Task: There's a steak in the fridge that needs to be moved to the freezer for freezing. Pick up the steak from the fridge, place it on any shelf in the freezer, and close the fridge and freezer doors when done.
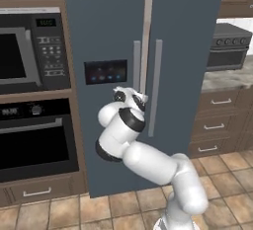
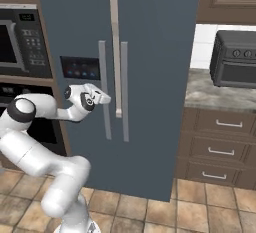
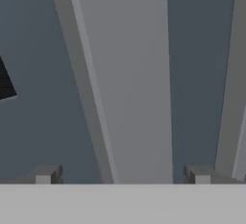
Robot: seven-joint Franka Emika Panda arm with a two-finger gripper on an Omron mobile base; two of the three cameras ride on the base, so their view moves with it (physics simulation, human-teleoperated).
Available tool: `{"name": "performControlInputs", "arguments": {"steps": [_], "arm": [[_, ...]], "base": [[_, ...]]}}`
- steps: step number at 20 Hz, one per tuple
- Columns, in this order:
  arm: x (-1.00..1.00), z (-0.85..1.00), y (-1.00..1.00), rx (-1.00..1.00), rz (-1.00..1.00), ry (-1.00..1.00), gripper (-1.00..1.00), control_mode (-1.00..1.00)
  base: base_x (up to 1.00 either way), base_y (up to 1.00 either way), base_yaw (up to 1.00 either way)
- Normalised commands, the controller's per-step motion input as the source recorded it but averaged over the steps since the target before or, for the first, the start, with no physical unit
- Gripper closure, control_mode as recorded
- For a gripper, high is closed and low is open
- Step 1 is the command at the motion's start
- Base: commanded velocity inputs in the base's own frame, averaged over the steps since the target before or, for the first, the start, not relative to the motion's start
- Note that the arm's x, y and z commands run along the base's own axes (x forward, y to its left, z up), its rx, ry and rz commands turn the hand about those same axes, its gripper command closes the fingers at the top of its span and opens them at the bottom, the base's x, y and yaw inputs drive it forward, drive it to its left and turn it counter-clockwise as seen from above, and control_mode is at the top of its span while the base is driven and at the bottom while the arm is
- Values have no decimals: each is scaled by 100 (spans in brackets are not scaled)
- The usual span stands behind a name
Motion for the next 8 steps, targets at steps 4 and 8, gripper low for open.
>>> {"name": "performControlInputs", "arguments": {"steps": [4, 8], "arm": [[42, 1, -19, 0, 4, 0, -100, -100], [31, 4, -2, 0, 0, 7, -100, -100]], "base": [[0, 0, 0], [0, 0, 0]]}}
